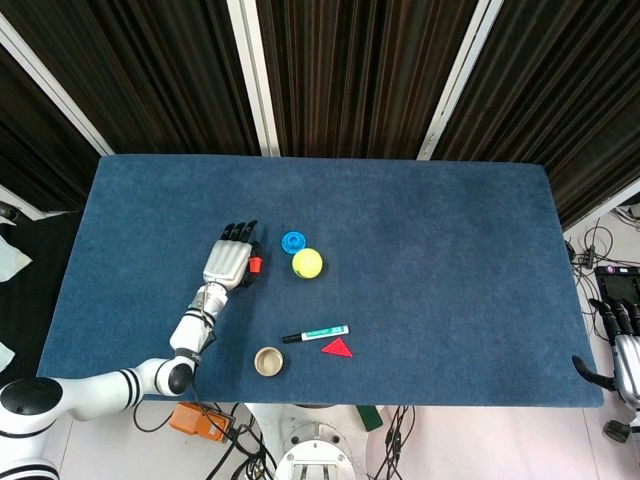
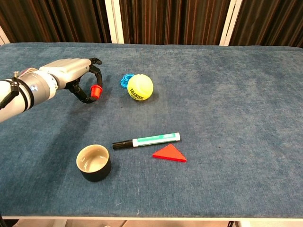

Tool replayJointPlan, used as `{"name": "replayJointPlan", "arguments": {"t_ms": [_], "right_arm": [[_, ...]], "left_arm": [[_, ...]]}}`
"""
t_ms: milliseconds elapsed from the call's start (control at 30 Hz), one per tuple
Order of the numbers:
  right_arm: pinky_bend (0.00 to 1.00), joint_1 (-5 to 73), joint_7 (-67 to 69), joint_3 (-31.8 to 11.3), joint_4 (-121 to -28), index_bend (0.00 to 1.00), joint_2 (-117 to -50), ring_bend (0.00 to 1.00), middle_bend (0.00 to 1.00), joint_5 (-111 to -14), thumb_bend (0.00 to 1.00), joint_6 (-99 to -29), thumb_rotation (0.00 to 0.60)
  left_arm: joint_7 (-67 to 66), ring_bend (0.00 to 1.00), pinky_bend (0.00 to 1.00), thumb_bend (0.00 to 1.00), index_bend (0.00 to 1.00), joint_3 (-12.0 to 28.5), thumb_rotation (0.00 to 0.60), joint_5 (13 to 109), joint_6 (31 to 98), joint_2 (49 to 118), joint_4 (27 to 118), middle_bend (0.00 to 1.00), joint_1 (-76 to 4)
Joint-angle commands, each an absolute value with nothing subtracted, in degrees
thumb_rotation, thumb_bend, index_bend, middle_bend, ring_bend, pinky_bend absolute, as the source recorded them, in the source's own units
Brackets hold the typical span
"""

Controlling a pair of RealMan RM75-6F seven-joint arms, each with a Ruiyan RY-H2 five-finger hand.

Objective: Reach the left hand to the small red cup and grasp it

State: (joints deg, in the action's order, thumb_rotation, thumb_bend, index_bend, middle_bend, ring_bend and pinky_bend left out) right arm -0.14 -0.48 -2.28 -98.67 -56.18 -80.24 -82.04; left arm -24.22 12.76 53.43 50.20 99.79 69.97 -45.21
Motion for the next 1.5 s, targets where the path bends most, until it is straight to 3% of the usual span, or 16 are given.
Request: {"name": "replayJointPlan", "arguments": {"t_ms": [33, 433, 633, 867, 1133, 1333, 1500], "right_arm": [[0.00, -0.18, -0.49, -2.25, -98.69, 0.17, -56.17, 0.04, 0.14, -80.26, 0.40, -82.11, 0.600], [0.00, -0.09, -0.81, -2.24, -98.95, 0.17, -56.06, 0.04, 0.14, -79.93, 0.40, -81.80, 0.600], [0.00, -0.02, -0.77, -2.18, -98.92, 0.17, -56.07, 0.04, 0.14, -80.06, 0.40, -81.69, 0.600], [0.00, -0.13, -0.57, -2.04, -99.01, 0.17, -56.11, 0.04, 0.14, -80.55, 0.40, -82.01, 0.600], [0.00, -0.16, -0.52, -1.98, -99.07, 0.17, -56.15, 0.04, 0.14, -80.78, 0.40, -82.15, 0.600], [0.00, -0.08, -0.54, -1.90, -99.23, 0.17, -56.28, 0.04, 0.14, -81.07, 0.40, -82.10, 0.600], [0.00, -0.10, -1.06, -1.61, -99.43, 0.17, -56.37, 0.04, 0.14, -81.52, 0.40, -82.13, 0.600]], "left_arm": [[-24.70, 0.00, 0.06, 0.32, 0.44, 12.93, 0.600, 52.36, 50.05, 99.86, 69.36, 0.00, -45.52], [-25.40, 0.00, 0.06, 0.38, 0.47, 12.52, 0.600, 50.84, 50.00, 98.14, 70.34, 0.00, -45.60], [-20.98, 0.00, 0.06, 0.39, 0.47, 13.06, 0.600, 54.04, 51.07, 93.78, 76.84, 0.01, -44.29], [-9.69, 0.00, 0.06, 0.39, 0.47, 16.19, 0.600, 56.45, 48.00, 81.74, 91.31, 0.00, -41.84], [8.76, 0.00, 0.06, 0.39, 0.47, 22.00, 0.600, 60.96, 40.02, 66.09, 104.24, 0.00, -39.33], [30.09, 0.00, 0.06, 0.39, 0.47, 28.13, 0.600, 69.83, 34.02, 55.16, 109.79, 0.00, -35.38], [42.62, 0.00, 0.06, 0.39, 0.47, 30.01, 0.600, 77.69, 34.54, 49.22, 112.04, 0.00, -32.55]]}}
